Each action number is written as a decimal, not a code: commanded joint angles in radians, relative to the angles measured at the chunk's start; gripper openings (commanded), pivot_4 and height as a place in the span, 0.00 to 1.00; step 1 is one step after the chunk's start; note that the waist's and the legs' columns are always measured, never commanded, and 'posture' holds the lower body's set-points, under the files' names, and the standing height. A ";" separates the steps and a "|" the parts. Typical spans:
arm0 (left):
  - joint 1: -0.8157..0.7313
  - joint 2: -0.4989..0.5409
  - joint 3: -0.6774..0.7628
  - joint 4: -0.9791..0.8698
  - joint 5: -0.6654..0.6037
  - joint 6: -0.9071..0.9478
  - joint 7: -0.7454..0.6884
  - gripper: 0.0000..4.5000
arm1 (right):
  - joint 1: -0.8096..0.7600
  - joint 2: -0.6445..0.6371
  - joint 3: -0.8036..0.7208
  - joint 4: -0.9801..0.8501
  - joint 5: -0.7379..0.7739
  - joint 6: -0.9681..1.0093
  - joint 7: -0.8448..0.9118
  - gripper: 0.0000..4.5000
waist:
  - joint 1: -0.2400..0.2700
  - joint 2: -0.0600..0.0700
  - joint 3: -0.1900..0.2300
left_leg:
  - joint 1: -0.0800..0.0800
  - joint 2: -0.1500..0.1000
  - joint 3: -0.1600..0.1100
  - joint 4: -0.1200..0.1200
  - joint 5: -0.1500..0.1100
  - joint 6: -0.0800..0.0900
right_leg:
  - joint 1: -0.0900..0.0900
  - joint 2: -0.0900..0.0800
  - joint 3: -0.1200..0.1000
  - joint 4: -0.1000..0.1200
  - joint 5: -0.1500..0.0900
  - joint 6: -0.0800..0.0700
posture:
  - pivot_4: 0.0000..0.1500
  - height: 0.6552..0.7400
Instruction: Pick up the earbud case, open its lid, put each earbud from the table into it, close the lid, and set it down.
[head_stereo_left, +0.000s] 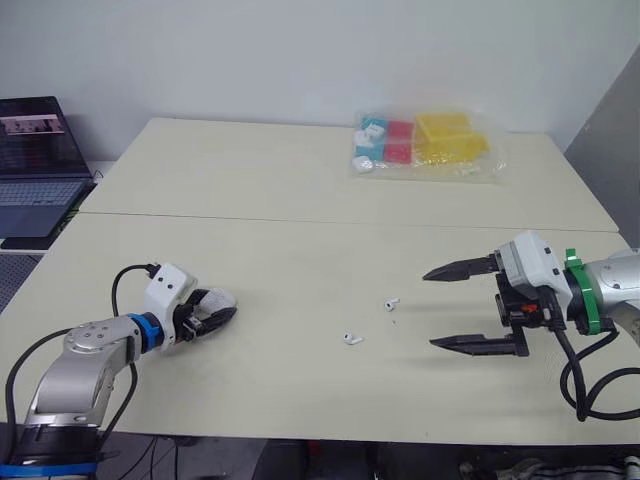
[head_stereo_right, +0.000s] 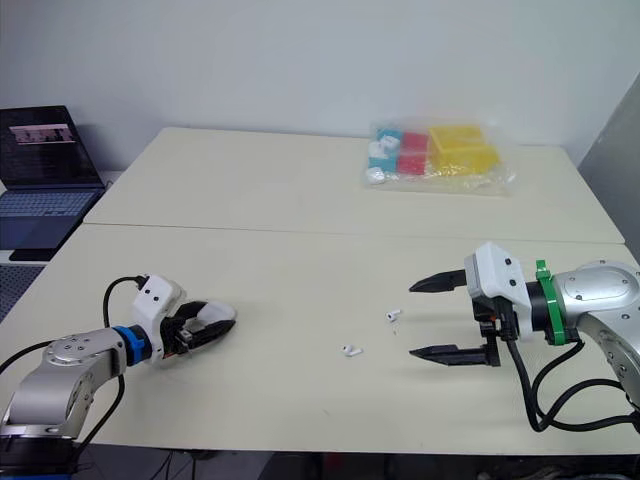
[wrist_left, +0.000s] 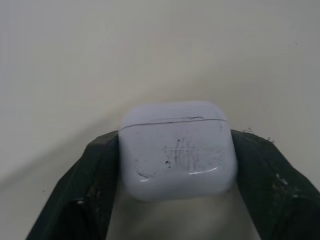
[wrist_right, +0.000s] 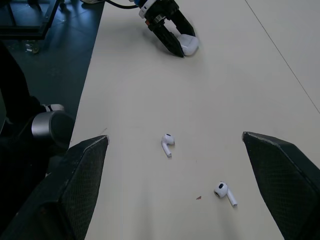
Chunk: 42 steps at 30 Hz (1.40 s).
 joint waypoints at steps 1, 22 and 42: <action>0.036 0.018 -0.038 0.003 -0.001 0.005 -0.056 0.63 | -0.016 0.005 -0.032 -0.015 0.038 0.035 -0.031 1.00 | -0.002 0.000 0.000 | 0.000 0.000 0.000 0.000 0.000 0.000 | 0.000 0.000 0.000 0.000 0.000 0.000 | 1.00 1.00; -0.184 -0.236 -0.313 -0.189 0.087 -0.514 -0.173 0.63 | -0.031 0.258 0.006 -0.096 0.592 0.591 -0.761 1.00 | 0.004 -0.003 0.000 | -0.003 -0.002 0.000 0.001 0.000 0.000 | 0.000 0.006 0.002 0.001 0.001 0.001 | 1.00 1.00; -0.316 -0.268 -0.420 0.040 0.161 -1.018 -0.260 0.63 | -0.161 0.490 0.077 0.101 0.736 0.641 -0.996 1.00 | -0.007 -0.003 0.000 | -0.003 0.000 -0.001 0.001 0.000 0.000 | -0.001 0.014 0.001 0.001 0.001 0.000 | 1.00 1.00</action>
